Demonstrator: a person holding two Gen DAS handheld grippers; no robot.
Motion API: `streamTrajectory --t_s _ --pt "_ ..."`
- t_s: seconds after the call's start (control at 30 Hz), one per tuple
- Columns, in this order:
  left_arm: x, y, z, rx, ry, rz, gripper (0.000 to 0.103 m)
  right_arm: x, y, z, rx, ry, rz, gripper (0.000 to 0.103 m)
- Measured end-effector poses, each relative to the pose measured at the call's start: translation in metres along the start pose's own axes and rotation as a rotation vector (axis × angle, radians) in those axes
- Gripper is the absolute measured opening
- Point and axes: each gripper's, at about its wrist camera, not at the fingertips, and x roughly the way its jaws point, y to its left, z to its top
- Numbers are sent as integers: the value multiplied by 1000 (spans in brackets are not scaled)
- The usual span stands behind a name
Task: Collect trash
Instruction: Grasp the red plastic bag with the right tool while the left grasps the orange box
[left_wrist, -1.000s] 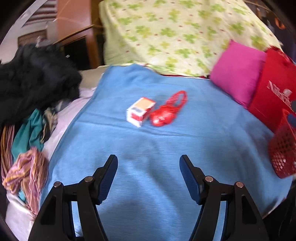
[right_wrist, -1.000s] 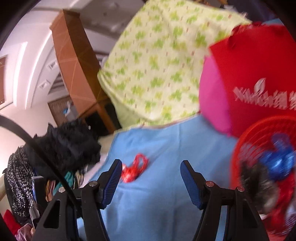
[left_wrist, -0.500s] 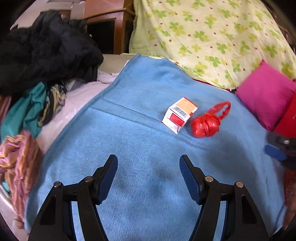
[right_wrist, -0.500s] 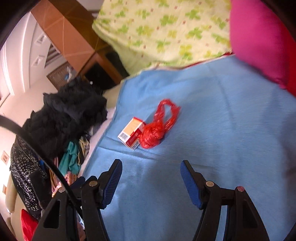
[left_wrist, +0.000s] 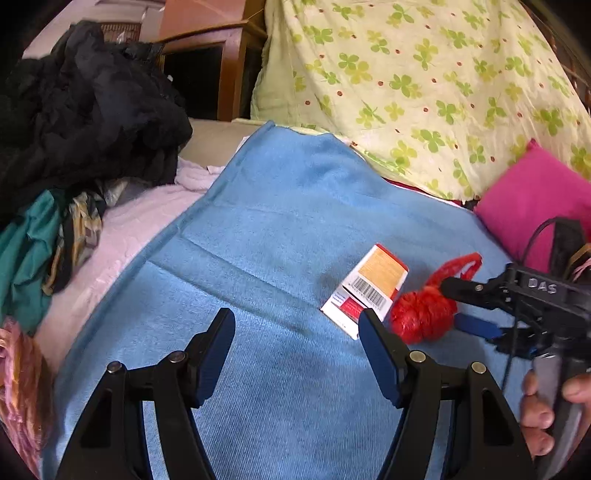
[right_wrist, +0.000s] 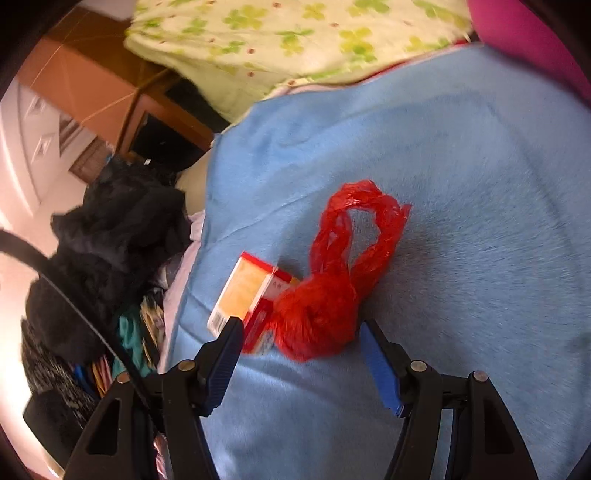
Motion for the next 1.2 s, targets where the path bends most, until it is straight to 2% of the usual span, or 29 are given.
streamTrajectory --t_s 0.1,0.17,0.23,0.33,0.53,0.67,0.77,0.93,1.07,1.13,1.2 --pt "6 5 2 -32 9 -7 70 17 -5 4 41 28 13 69" --pt "9 5 2 -34 11 -10 70 28 -7 2 37 47 -29 67" --pt "10 1 2 -28 6 -27 70 30 -9 1 32 42 -27 48" --pt "12 -8 3 0 -4 -71 70 22 -15 4 53 10 -7 45" --pt "22 -28 8 50 -11 -144 77 -32 -19 10 9 -89 -76 45" --pt "42 -43 12 84 36 -149 77 -78 -13 4 -59 -142 -139 45" --pt "53 -49 16 80 64 -177 77 -109 -16 -9 -88 -170 -149 45" --pt "68 -55 15 100 101 -143 77 -144 -25 -37 -114 -198 -174 45" --pt "66 -63 13 139 85 -133 77 -154 -30 -45 -132 -202 -189 45" --pt "66 -66 11 158 83 -128 73 -156 -31 -46 -141 -205 -199 45" --pt "68 -68 9 168 92 -121 62 -159 -31 -48 -149 -208 -205 45"
